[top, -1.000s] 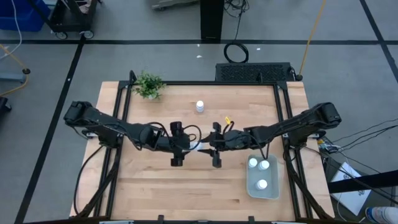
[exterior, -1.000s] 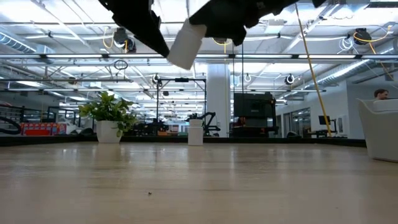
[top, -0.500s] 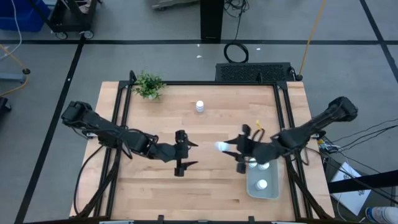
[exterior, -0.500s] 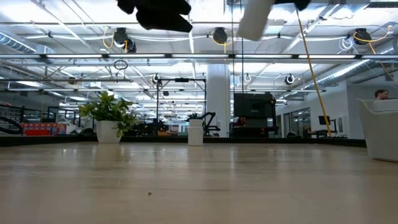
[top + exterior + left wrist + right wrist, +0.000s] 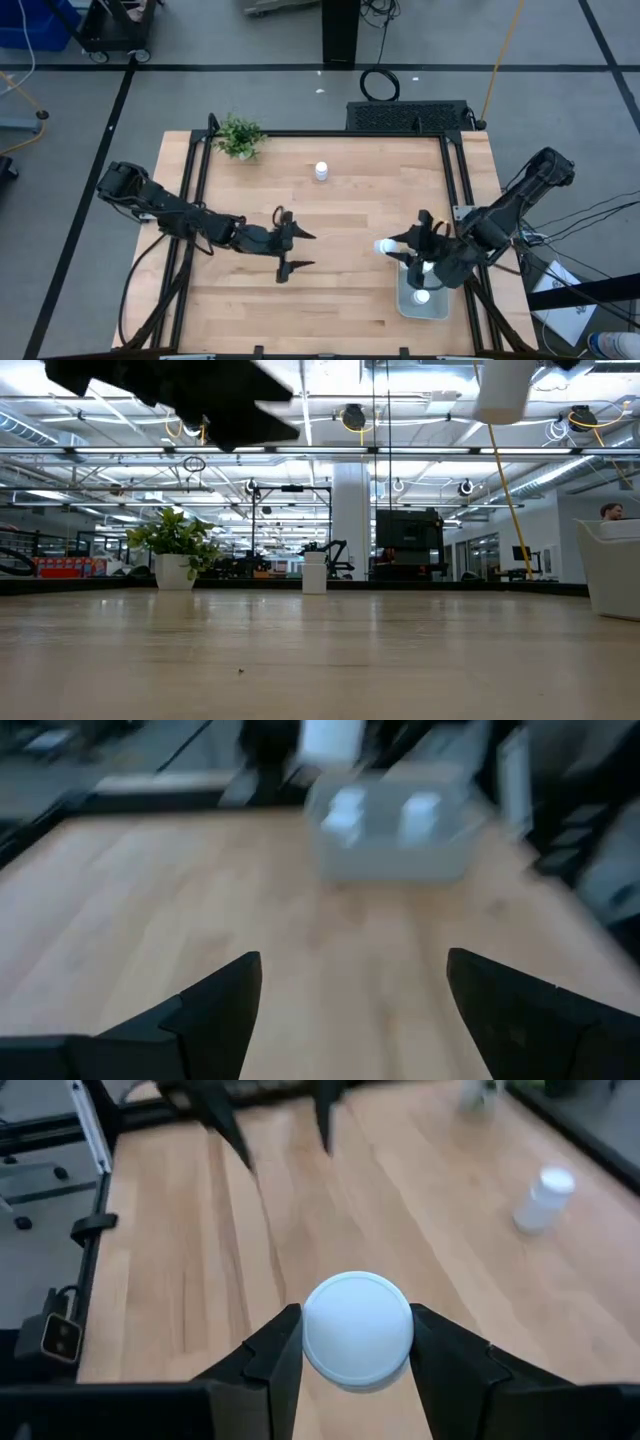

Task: Pick and place pill bottles into a basket
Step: Put the white pill bottle into the gray bin

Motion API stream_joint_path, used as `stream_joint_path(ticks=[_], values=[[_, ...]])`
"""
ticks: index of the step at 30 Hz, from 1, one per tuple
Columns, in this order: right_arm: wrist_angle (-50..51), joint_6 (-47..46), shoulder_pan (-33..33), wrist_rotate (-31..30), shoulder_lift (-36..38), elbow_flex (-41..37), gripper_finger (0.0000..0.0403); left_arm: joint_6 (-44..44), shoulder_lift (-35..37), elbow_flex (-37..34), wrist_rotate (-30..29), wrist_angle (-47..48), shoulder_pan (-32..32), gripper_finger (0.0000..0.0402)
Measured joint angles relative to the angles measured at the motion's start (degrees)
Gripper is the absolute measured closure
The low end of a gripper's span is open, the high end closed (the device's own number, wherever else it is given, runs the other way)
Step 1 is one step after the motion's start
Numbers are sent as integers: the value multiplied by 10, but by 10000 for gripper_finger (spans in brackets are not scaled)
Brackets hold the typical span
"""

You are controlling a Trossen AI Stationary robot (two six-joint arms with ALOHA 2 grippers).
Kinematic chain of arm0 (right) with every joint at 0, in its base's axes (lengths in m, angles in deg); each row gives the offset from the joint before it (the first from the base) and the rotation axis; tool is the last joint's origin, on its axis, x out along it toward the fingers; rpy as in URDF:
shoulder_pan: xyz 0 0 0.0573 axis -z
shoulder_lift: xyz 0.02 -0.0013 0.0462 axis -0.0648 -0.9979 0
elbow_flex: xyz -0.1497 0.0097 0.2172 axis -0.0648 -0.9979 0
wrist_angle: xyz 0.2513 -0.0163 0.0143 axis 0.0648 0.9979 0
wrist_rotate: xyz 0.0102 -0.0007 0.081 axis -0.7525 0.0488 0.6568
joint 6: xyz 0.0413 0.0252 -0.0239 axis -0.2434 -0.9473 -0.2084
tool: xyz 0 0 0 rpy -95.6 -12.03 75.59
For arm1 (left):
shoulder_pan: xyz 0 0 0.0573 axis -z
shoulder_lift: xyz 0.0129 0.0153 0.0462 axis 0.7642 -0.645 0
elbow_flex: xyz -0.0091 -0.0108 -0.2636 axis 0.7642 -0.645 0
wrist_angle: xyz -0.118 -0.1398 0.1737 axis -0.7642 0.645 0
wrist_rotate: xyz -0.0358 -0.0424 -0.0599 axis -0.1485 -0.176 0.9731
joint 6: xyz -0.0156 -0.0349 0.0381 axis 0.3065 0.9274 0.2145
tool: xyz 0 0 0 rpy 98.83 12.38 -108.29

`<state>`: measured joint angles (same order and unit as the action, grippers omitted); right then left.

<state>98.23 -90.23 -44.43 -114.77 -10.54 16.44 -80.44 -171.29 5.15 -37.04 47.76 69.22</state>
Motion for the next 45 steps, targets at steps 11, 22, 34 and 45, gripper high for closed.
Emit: stream_joint_path(ticks=[11, 22, 34, 45], values=[[192, -233, -69, 33, -20, 47, 258, 5, 72, -114, 73, -172, -18, 86], [241, -388, -140, 64, -50, 47, 258, 5, 78, -123, 82, -177, -16, 81], [285, -555, -228, 65, -94, 47, 258, 5, 78, -123, 82, -177, -15, 78], [351, -708, -284, 78, -148, 47, 258, 5, 78, -123, 82, -177, -15, 85]])
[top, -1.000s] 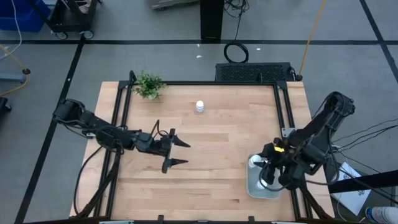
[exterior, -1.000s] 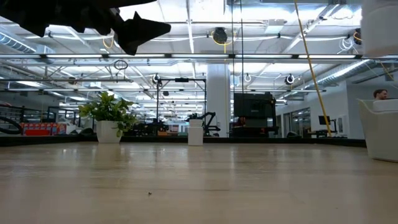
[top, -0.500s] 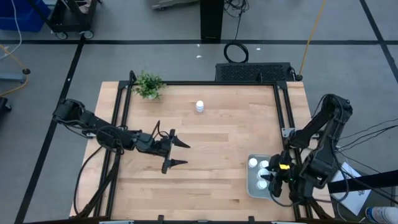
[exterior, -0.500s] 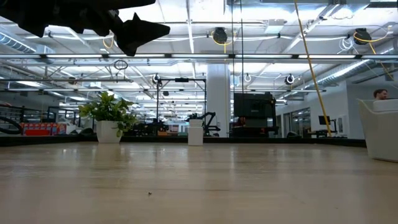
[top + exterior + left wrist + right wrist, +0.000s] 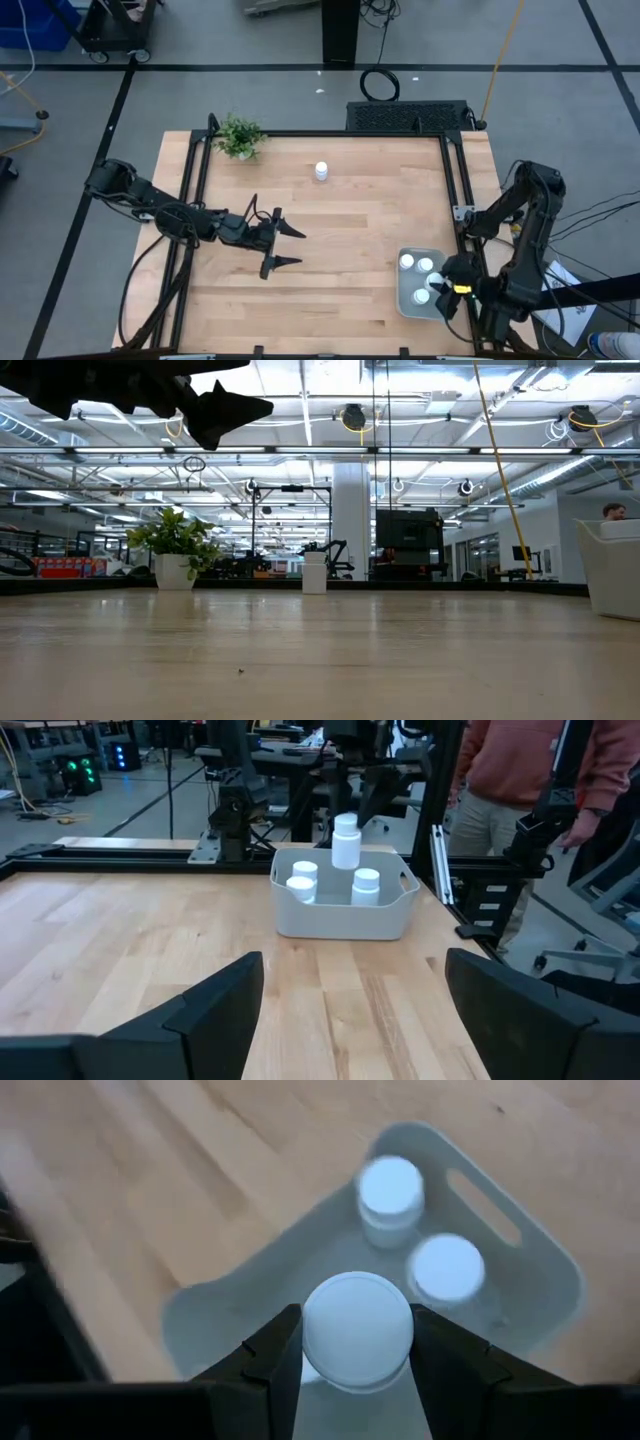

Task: Pick and place pill bottles into a basket
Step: Put the white pill bottle into the gray bin

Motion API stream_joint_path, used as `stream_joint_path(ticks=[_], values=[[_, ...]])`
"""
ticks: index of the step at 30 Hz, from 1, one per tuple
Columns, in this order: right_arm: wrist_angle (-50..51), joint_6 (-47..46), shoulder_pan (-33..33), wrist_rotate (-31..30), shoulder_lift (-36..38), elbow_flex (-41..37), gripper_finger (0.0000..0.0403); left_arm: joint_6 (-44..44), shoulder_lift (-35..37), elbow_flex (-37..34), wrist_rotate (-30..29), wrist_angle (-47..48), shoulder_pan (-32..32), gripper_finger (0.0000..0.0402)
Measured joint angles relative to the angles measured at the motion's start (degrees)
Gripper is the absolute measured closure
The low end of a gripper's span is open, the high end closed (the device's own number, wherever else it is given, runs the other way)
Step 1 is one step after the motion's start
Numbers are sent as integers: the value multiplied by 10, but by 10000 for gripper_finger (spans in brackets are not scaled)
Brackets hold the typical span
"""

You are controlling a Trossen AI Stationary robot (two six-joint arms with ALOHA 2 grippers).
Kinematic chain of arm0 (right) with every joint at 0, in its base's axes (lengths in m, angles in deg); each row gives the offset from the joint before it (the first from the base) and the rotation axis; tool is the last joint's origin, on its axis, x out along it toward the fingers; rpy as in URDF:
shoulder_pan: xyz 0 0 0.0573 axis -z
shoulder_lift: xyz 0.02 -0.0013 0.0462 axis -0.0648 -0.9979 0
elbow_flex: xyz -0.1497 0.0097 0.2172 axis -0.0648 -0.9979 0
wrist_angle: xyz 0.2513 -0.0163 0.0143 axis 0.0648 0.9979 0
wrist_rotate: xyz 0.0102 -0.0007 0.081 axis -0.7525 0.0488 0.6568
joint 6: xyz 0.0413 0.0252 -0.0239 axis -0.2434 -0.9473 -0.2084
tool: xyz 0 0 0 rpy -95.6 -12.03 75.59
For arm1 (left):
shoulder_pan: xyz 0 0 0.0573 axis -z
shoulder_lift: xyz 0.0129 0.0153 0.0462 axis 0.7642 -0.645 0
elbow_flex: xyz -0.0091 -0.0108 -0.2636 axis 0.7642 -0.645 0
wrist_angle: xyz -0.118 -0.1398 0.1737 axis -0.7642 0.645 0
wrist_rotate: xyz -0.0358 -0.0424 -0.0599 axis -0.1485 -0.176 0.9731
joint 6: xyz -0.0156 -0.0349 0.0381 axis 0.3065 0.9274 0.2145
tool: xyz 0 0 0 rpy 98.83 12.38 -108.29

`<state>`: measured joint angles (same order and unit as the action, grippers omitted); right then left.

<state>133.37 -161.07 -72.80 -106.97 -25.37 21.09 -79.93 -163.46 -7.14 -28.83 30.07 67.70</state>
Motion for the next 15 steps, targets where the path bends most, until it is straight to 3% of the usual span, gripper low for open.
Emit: stream_joint_path(ticks=[6, 15], values=[[35, -52, -5, 45, -36, -1, 258, 0, 0, 0, 0, -2, 0, 90], [16, -65, -4, 20, -57, -9, 258, 2, 0, 0, 0, -2, 0, 91]])
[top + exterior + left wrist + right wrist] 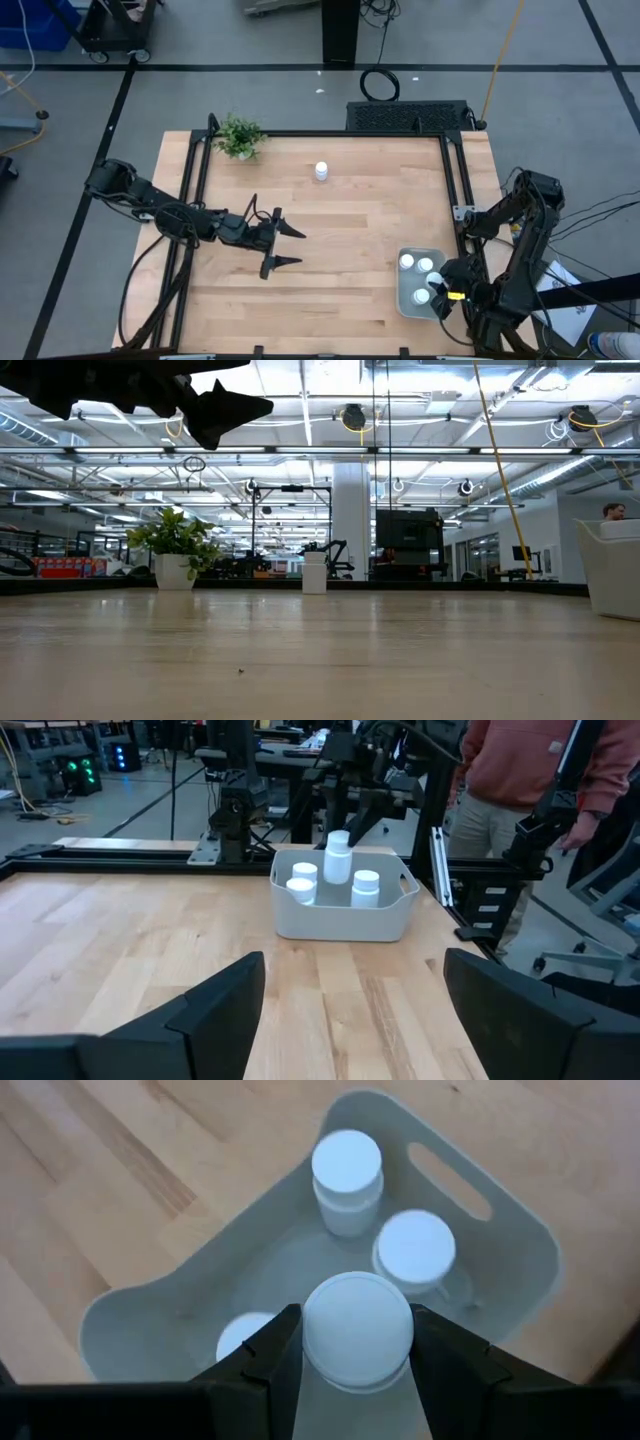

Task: Pick and place pill bottles into a basket
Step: Put the white pill bottle into the gray bin

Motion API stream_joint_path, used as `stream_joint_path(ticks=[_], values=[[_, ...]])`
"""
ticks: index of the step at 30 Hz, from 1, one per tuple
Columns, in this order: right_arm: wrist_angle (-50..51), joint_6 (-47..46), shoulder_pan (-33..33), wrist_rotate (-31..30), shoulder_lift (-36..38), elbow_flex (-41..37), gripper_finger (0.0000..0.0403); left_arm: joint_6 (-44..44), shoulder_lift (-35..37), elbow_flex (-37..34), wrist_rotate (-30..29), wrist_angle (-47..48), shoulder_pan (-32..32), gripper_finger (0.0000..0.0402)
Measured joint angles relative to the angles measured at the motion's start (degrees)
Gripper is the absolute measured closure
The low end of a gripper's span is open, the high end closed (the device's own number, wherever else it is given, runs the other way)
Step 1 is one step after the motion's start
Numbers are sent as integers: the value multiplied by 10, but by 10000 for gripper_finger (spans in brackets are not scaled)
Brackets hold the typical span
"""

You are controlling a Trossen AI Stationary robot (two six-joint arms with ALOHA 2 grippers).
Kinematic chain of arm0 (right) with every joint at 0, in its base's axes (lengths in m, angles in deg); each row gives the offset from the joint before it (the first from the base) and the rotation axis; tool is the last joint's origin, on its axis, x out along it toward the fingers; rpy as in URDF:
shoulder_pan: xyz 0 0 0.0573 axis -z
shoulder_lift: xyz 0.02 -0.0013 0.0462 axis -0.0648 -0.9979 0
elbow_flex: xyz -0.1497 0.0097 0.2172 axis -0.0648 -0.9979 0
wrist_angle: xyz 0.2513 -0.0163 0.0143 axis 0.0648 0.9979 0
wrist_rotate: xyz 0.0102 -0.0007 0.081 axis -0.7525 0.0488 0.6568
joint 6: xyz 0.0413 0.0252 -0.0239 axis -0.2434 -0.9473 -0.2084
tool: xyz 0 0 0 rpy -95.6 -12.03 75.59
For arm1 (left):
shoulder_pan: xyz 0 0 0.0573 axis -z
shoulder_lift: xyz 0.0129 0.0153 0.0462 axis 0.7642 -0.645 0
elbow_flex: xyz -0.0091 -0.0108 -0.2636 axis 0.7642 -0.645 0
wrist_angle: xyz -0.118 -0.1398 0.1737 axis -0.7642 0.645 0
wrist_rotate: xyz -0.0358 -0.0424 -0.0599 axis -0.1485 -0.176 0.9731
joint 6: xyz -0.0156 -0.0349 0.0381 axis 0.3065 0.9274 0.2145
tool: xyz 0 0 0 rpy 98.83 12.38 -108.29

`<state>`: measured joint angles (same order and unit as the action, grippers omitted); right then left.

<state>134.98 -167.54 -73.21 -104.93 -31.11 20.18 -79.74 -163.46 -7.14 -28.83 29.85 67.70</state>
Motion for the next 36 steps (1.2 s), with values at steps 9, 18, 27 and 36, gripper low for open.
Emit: stream_joint_path(ticks=[9, 18, 27, 36], values=[[-81, -11, 1, -5, -1, -75, 258, 2, 0, 0, 0, -1, 2, 91], [-156, -11, 1, -17, 0, -123, 258, 2, 0, 0, 0, -2, 3, 91], [-160, -11, 1, -20, 0, -127, 227, 1, 0, 0, 0, -2, 2, 92], [-165, -8, 1, -15, 11, -128, 184, 1, 0, 0, 0, -2, 2, 91]])
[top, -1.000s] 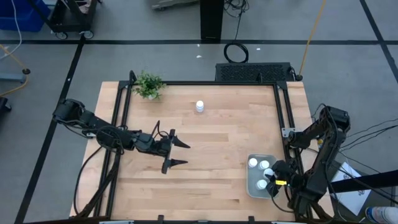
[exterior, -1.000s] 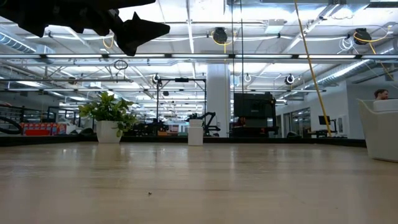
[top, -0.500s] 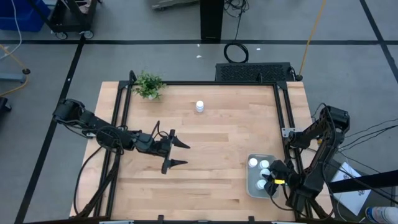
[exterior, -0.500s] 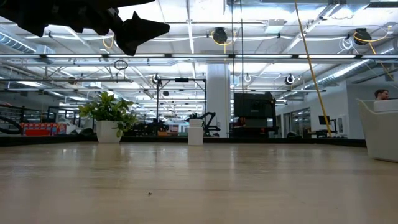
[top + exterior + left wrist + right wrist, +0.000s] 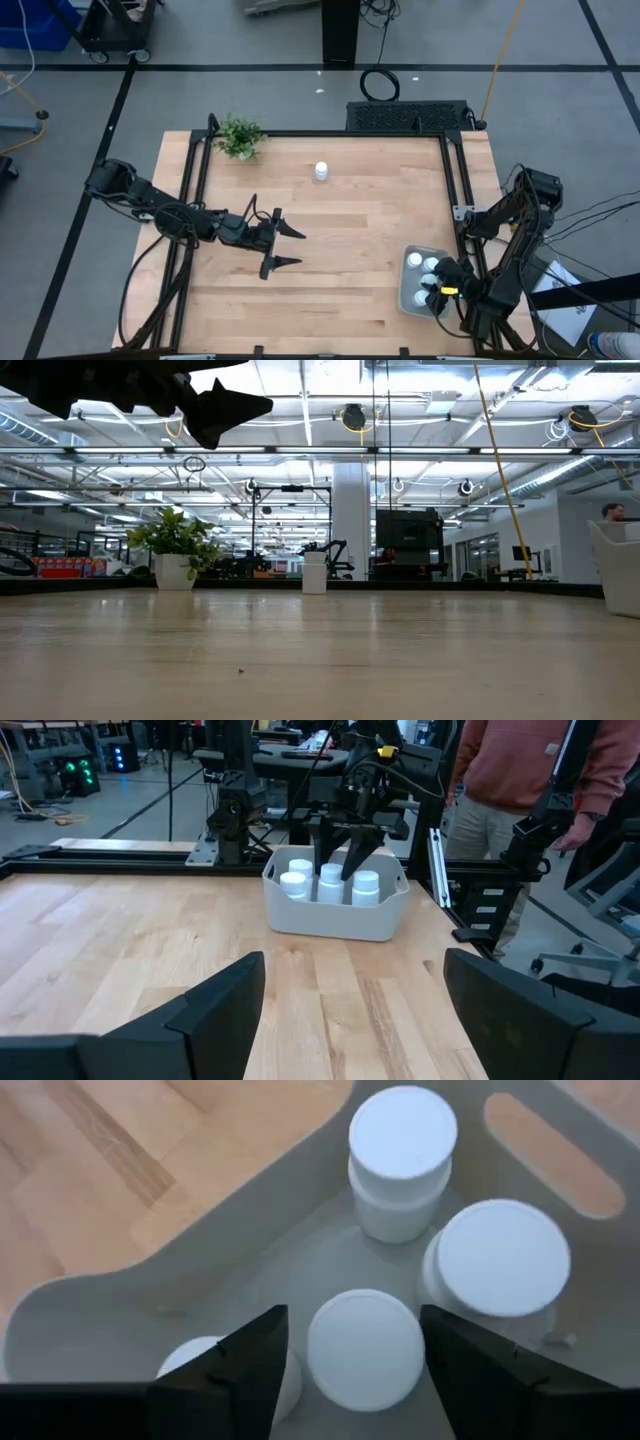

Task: Pick and place pill bottles into a basket
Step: Put the white pill bottle into the gray bin

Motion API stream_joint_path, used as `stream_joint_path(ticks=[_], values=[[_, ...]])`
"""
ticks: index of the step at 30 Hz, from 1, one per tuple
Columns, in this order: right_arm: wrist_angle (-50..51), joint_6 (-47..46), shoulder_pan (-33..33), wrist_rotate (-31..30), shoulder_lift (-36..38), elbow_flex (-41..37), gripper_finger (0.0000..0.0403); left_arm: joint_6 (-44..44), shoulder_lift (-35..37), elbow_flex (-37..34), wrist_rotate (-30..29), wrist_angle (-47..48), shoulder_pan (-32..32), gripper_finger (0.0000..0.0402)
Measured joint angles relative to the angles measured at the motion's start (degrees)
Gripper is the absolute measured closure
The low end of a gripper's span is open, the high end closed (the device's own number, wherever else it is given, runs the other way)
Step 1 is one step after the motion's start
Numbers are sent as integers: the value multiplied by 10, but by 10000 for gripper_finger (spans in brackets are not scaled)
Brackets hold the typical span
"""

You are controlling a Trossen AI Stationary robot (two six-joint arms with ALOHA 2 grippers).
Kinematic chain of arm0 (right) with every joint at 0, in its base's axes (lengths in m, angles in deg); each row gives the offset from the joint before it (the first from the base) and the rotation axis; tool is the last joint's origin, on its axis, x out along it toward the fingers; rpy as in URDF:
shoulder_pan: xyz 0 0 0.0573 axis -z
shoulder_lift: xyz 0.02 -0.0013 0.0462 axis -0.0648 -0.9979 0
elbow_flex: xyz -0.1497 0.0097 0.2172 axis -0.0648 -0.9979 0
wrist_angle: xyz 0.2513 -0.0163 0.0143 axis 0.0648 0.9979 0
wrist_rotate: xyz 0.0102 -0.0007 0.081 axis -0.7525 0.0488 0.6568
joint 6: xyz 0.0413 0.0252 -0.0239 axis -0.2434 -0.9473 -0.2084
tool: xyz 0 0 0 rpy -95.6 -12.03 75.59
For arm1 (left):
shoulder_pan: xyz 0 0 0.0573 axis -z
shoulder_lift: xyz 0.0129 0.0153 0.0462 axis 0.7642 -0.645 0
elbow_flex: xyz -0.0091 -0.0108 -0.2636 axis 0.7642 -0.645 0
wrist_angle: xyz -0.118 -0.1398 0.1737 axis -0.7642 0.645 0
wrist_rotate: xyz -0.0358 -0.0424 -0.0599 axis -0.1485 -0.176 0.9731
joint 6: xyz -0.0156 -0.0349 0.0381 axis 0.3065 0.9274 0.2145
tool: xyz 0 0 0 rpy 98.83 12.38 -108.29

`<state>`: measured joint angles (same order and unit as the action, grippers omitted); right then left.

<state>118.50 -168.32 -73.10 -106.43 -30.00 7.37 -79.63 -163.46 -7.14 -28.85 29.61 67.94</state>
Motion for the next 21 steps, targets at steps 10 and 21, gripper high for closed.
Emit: stream_joint_path(ticks=[10, 21], values=[[5, 17, 0, -3, 18, 0, 214, -1, 0, 0, 0, 0, 0, 92], [14, 86, 20, -38, 74, 0, 215, -1, 0, 0, 0, 0, 0, 91]])
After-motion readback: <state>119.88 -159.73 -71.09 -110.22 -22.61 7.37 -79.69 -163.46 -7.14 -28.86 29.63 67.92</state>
